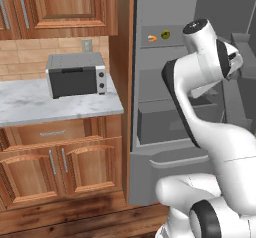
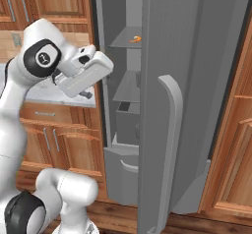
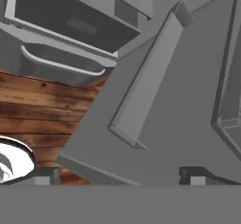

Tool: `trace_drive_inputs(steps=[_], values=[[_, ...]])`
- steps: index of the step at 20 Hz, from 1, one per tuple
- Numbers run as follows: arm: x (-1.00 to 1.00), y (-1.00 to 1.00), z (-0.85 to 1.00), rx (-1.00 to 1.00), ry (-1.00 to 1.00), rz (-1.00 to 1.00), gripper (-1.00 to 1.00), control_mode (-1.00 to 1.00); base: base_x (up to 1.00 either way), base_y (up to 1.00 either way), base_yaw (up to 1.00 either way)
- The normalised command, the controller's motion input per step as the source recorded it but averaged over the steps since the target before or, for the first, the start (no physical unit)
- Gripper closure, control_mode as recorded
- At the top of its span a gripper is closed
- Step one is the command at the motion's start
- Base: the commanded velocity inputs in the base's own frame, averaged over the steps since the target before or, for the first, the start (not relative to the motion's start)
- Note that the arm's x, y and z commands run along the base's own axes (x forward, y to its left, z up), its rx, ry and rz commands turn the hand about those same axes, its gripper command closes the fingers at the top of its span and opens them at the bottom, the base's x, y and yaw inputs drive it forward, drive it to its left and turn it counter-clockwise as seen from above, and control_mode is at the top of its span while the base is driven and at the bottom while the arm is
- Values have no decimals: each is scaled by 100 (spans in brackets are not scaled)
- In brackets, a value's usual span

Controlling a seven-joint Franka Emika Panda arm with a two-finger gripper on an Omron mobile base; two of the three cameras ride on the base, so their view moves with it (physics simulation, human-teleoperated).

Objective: Open the fridge, remove the pear, broccoli, and shrimp, and place them on any counter.

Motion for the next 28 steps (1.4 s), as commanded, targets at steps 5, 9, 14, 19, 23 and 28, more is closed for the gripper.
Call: trace_drive_inputs(steps=[5, 9, 14, 19, 23, 28], values=[[85, -57, -54, 2, 0, -12, -100, -100, 0, 0, 0], [91, -45, -40, 1, 4, -7, -100, -100, 0, 0, 0], [40, -79, -6, 0, 4, -10, -100, -100, 0, 0, 0], [12, -100, 0, 0, 3, -8, -100, -100, 0, 0, 0], [-29, -100, 0, 0, 0, -10, -100, -100, 0, 0, 0], [-70, -100, 2, 3, -5, -7, -100, -100, 0, 0, 0]])
